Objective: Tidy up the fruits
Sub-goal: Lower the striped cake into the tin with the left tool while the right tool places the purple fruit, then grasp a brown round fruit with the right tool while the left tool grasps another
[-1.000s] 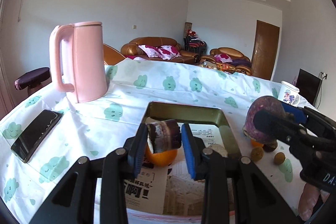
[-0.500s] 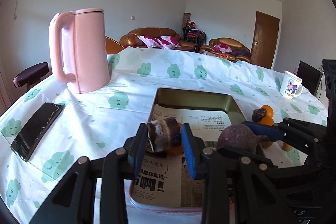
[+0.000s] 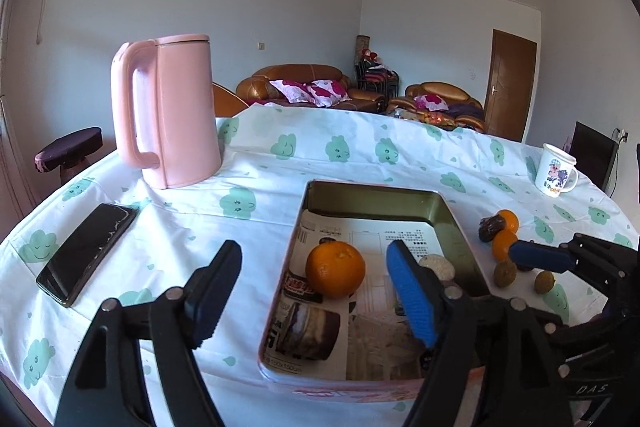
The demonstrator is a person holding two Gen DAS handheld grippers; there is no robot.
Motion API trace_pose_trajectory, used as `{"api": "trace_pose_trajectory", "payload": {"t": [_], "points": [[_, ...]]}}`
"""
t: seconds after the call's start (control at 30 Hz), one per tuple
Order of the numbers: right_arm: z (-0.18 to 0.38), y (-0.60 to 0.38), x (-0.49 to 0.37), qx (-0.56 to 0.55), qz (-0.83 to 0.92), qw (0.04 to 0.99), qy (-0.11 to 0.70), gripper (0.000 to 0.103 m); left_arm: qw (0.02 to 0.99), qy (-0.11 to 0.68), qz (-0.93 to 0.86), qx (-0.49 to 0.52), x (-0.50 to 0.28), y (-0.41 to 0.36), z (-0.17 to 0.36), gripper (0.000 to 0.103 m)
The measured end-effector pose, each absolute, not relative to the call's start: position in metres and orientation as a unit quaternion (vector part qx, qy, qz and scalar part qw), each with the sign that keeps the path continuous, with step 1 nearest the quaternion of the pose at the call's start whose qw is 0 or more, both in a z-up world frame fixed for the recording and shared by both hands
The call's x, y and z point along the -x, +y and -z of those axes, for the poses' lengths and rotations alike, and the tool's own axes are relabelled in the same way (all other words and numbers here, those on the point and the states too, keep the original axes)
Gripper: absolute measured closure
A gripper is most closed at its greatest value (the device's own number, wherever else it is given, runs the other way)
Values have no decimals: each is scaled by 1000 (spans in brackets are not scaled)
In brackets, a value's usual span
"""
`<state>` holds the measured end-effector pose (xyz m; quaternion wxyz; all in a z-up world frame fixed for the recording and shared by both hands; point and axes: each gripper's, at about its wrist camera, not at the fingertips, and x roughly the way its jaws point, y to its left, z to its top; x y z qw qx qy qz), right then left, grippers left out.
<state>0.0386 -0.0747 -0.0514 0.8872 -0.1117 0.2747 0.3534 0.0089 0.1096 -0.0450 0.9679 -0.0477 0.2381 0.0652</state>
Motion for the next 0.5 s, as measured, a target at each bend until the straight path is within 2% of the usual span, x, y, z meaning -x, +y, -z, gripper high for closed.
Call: {"api": "trace_pose_trajectory", "payload": {"t": [0.17,0.33,0.5], "points": [[45,-131,-53,90,-284,913,278,38,971,228,-56,54,-9,98,39,16],[48,-178,-73,74,-217,927,296,38,972,230,-36,44,-13,73,40,16],[57,-186,-90,52,-213,919,327,38,971,238,-13,32,-21,46,43,14]]}}
